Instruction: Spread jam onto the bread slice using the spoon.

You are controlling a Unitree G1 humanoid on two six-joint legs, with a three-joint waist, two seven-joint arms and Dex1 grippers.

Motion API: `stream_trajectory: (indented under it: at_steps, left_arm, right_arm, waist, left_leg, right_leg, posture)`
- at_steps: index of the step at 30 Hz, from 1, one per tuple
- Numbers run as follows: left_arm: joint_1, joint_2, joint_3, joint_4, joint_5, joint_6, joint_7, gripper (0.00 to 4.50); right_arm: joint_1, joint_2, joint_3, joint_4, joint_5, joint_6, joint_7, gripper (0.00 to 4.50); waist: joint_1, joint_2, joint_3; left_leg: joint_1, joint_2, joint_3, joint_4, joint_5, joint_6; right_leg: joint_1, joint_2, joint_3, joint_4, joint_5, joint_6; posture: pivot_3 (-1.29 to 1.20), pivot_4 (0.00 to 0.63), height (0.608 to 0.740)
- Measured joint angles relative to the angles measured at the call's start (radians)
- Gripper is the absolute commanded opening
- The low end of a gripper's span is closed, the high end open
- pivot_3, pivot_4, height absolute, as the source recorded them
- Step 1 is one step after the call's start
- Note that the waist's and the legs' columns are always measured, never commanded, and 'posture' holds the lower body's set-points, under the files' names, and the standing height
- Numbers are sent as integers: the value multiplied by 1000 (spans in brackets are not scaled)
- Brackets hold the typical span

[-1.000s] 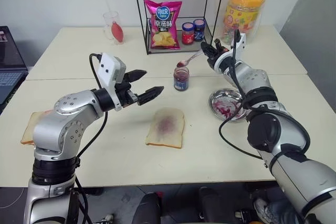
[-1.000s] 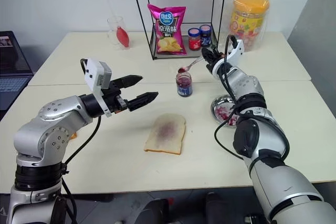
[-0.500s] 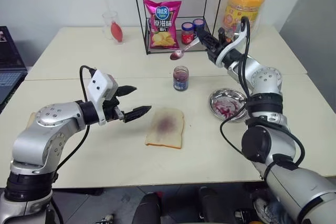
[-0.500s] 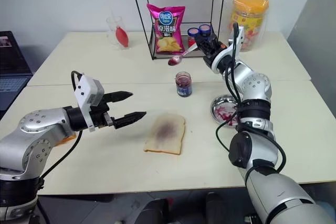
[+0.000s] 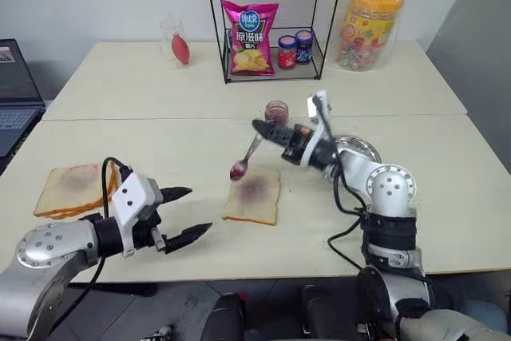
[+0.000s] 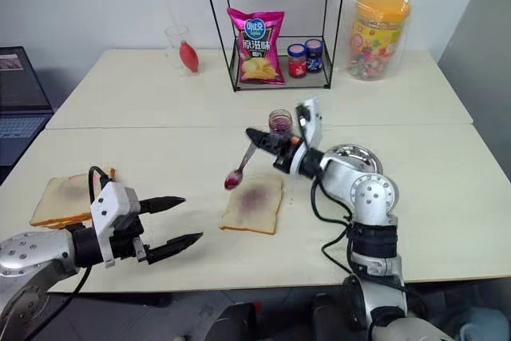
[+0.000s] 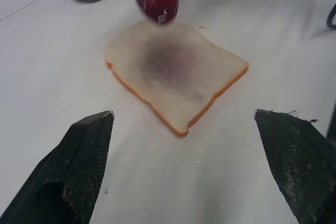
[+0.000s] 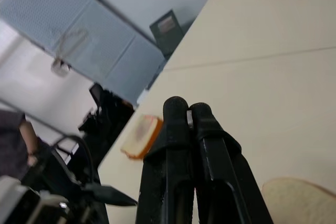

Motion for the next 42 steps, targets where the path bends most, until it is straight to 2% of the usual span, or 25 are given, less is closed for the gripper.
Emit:
stream_trajectory:
  at_steps: [5,10,21,29,35,42]
  left_arm:
    - [45,-1,2,0,21,-48,-14,4500]
    - [47,-1,-11,0,32,-72,-26,4500]
    - [17,-1,-64,2,42,-90,-23,4500]
    - [-32,-8,-73,14,47,-88,-2,4500]
    - [-44,-35,-74,31,47,-90,15,4500]
    - [-20,-36,-71,49,45,-117,-4,4500]
  right_arm:
    - [50,-61,163,-4,-133,-116,81,12]
    - [57,-104,254,-22,-254,-251,134,12]
    - [73,-139,323,-23,-435,-450,182,12]
    - [65,-208,370,-27,-552,-543,248,12]
    - [51,-223,375,-87,-579,-555,273,12]
    - [74,-137,251,-146,-398,-331,239,12]
  waist:
    - [0,0,0]
    - [0,0,0]
    - [1,-1,-1]
    - [2,-1,-1]
    - [2,-1,-1]
    - [2,-2,-1]
  left_leg:
    - [-1,0,0,0,0,0]
    - [-1,1,0,-1,0,0]
    - [-1,1,0,0,0,0]
    - [0,1,0,0,0,0]
    - [-1,1,-1,0,0,0]
    - [0,1,-1,0,0,0]
  right_leg:
    - [0,0,0,-1,0,1]
    - [0,1,-1,-1,0,1]
    - [0,1,0,0,1,2]
    - [0,1,0,0,1,2]
    - [0,1,-1,0,1,2]
    - [0,1,-1,0,1,1]
  posture:
    - [0,150,740]
    - [0,150,740]
    - [0,150,740]
    - [0,150,740]
    - [0,150,740]
    - [0,150,740]
